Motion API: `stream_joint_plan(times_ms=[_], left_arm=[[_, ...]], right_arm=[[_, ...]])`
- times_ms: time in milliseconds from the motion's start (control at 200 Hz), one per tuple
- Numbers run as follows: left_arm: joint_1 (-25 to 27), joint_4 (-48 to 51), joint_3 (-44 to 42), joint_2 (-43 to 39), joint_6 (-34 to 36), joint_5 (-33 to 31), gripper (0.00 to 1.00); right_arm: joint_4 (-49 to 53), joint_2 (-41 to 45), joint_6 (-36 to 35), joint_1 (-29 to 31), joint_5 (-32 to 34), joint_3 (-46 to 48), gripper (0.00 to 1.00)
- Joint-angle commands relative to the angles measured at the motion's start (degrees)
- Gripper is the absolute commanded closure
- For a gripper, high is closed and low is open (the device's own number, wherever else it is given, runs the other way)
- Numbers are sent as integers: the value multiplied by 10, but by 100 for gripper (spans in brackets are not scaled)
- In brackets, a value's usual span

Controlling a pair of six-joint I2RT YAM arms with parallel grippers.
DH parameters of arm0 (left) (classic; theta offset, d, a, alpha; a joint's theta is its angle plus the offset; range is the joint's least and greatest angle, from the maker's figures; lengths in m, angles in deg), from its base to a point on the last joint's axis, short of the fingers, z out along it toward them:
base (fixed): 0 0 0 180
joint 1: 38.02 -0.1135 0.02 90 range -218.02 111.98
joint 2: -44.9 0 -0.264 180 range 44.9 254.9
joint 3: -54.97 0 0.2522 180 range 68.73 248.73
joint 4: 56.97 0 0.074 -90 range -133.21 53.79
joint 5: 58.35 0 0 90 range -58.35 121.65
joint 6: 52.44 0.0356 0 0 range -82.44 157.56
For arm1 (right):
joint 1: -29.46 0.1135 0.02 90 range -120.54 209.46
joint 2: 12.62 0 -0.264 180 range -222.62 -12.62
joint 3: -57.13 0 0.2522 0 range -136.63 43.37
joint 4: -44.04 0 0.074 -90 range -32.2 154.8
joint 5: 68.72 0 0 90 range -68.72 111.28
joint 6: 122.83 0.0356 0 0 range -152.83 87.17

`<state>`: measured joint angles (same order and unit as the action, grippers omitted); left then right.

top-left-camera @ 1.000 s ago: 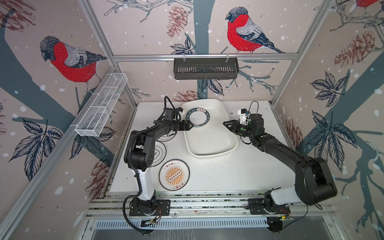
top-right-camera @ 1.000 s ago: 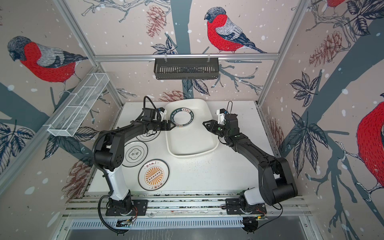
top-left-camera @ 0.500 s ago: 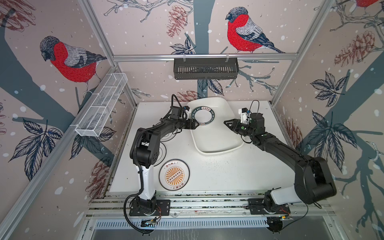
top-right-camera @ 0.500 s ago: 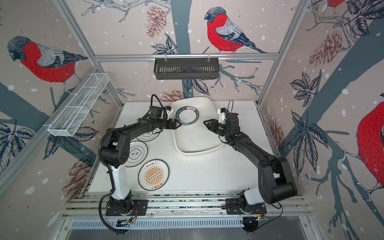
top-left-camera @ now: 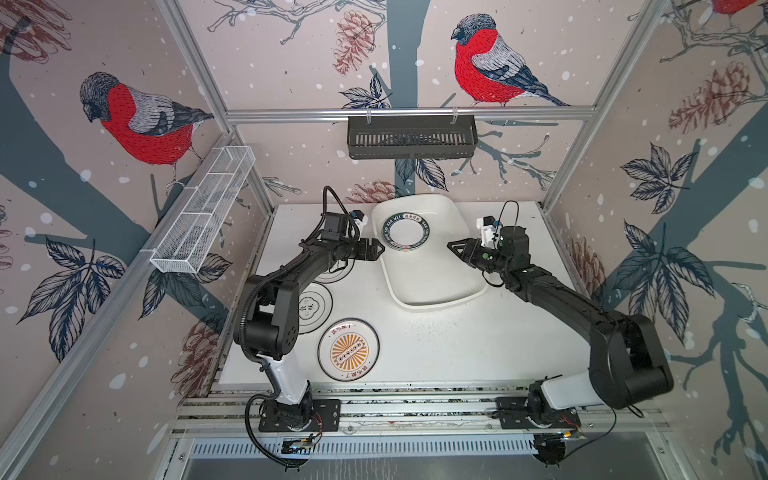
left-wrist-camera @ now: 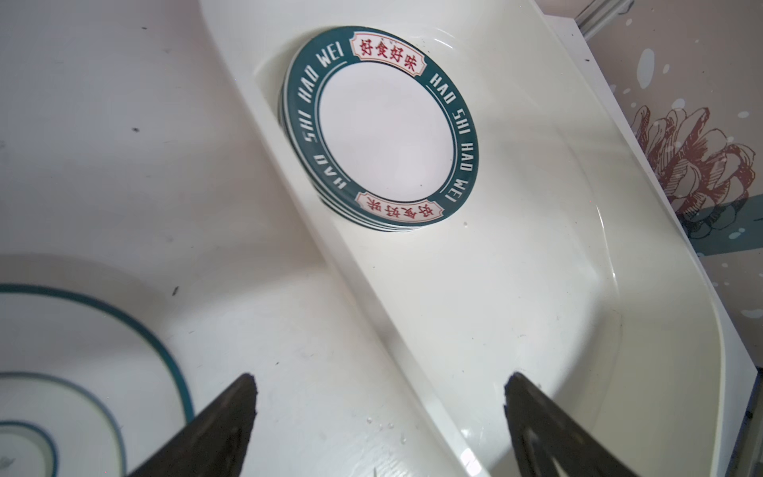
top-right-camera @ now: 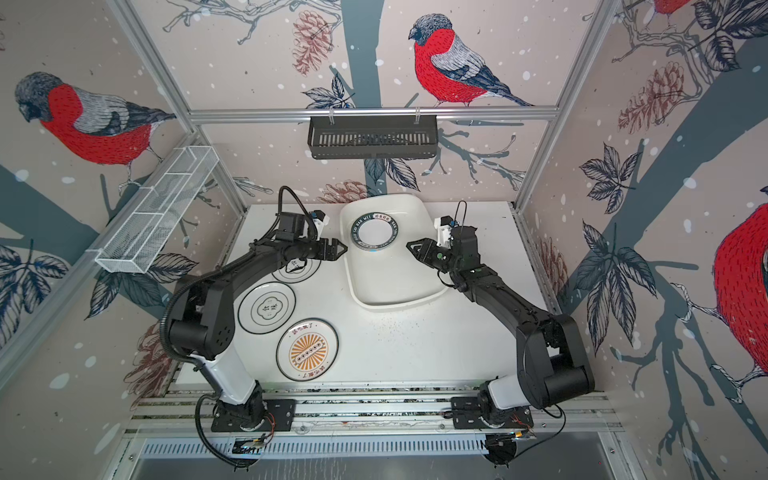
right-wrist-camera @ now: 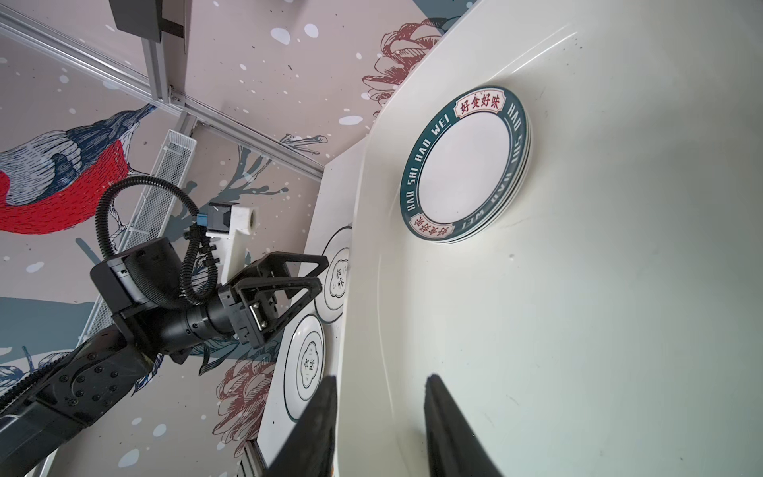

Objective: Place the plates into the plastic bin on the countertop
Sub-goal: 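Lower the left gripper over the white plate nearest the tray, then close the left gripper on the white plate's rim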

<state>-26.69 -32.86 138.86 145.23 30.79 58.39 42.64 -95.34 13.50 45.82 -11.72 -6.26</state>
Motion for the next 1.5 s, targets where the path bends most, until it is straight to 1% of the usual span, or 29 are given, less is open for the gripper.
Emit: stream_joint_plan(times_ms=[0,105,195,295,435,495,555,605,721,831,1001,1191,1321,1496], left_arm=[[-28,35,-20,-33,17,-15,7],[-51,57,-36,-60,35,-38,7],[-67,102,-25,-64,64,-55,7],[-87,120,-19,-56,52,-94,7],[-123,128,-15,-38,47,-86,7],[-137,123,-15,-33,46,-98,8],[-144,124,-13,-29,47,-126,10],[-145,133,-6,-24,45,-157,14],[-154,133,-6,-19,30,-173,15],[-165,147,12,4,17,-189,15],[-193,141,24,30,12,-173,16],[-219,137,33,64,8,-159,19],[-230,137,41,81,5,-136,20],[-230,136,48,96,12,-100,22]], right_arm=[[-26,1,1,2,-13,3,63],[-35,-4,6,4,-15,3,63],[-39,-9,8,7,-17,-1,63],[-45,-15,11,12,-16,-4,63],[-48,-17,13,17,-16,-4,64],[-48,-16,14,18,-15,-3,64],[-45,-14,12,18,-15,-2,64],[-44,-12,11,18,-15,-2,64],[-43,-10,11,18,-13,1,64],[-46,-12,13,18,-12,1,64],[-44,-9,11,19,-13,2,64],[-45,-9,12,19,-12,5,64],[-41,-7,10,18,-7,8,65],[-44,-10,12,18,-7,4,65]])
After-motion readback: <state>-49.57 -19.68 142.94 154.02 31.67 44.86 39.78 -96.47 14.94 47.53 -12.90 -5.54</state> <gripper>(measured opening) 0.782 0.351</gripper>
